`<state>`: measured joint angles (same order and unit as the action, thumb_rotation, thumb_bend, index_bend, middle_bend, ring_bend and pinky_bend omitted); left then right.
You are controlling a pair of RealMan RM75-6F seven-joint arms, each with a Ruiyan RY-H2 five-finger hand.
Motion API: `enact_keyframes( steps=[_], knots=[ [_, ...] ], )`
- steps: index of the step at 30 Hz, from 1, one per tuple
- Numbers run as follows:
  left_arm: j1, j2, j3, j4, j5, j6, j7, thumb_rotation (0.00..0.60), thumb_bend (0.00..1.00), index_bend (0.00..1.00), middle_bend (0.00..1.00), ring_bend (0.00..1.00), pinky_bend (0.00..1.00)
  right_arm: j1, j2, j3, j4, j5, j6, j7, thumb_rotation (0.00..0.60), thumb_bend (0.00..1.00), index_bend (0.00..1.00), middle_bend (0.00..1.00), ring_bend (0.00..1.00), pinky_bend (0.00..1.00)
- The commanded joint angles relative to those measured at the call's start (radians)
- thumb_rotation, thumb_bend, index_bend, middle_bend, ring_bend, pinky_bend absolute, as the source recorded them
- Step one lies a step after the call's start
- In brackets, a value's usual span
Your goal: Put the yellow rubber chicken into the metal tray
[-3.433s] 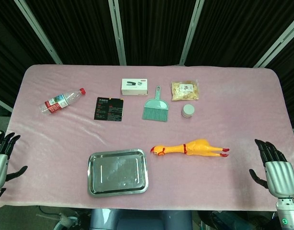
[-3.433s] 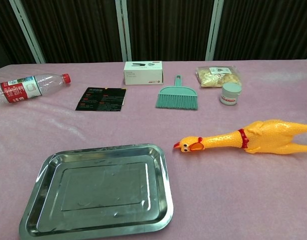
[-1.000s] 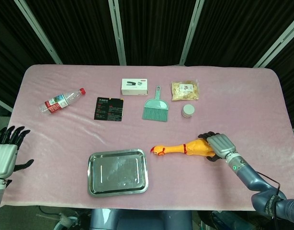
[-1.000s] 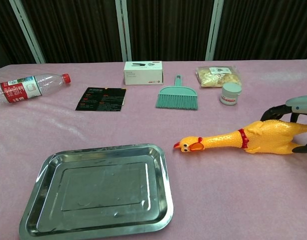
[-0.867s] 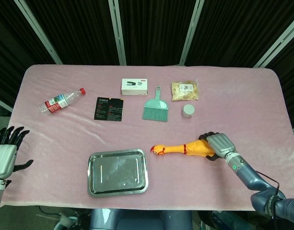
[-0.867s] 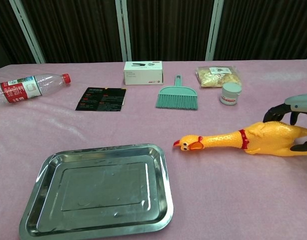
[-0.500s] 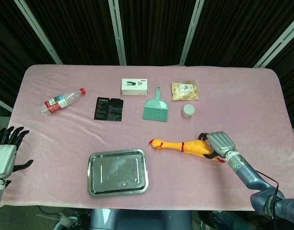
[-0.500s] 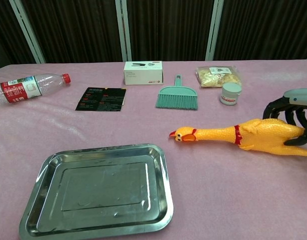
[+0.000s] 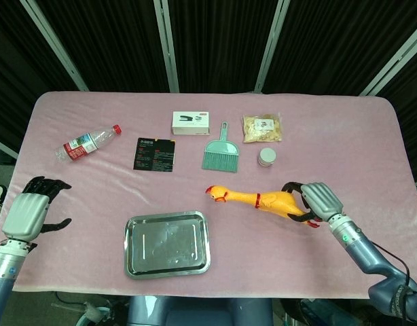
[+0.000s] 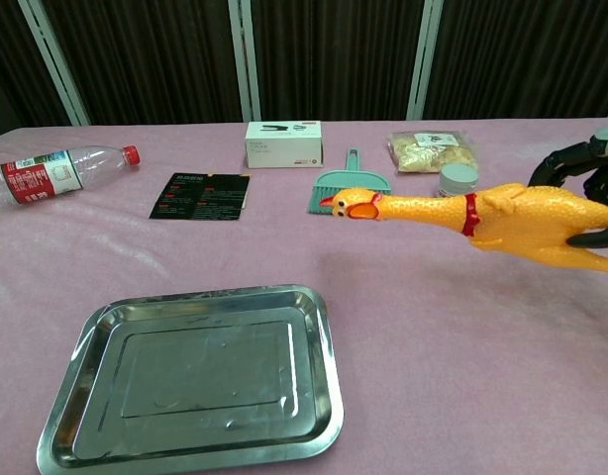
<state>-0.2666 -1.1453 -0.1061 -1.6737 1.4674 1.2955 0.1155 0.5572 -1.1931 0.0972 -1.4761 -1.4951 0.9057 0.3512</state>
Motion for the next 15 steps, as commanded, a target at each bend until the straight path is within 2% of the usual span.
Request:
enact_keyframes(
  steps=[1, 8, 15],
  knots=[
    [-0.047, -0.001, -0.023, -0.039, 0.000, -0.051, -0.026, 0.600, 0.05, 0.31, 0.30, 0.25, 0.23, -0.011, 0.028, -0.015, -0.042, -0.053, 0.044, 0.047, 0.600, 0.39, 0.95, 0.76, 0.70, 0.76],
    [-0.152, -0.004, -0.081, -0.142, -0.027, -0.155, -0.011, 0.600, 0.05, 0.29, 0.28, 0.25, 0.24, 0.008, 0.032, -0.014, -0.128, -0.083, 0.058, 0.016, 0.600, 0.41, 0.95, 0.76, 0.70, 0.76],
    [-0.259, -0.021, -0.155, -0.229, -0.153, -0.271, 0.009, 0.600, 0.05, 0.26, 0.25, 0.25, 0.24, 0.044, 0.005, 0.037, -0.224, 0.012, 0.024, -0.119, 0.600, 0.43, 0.95, 0.76, 0.70, 0.76]
  ],
)
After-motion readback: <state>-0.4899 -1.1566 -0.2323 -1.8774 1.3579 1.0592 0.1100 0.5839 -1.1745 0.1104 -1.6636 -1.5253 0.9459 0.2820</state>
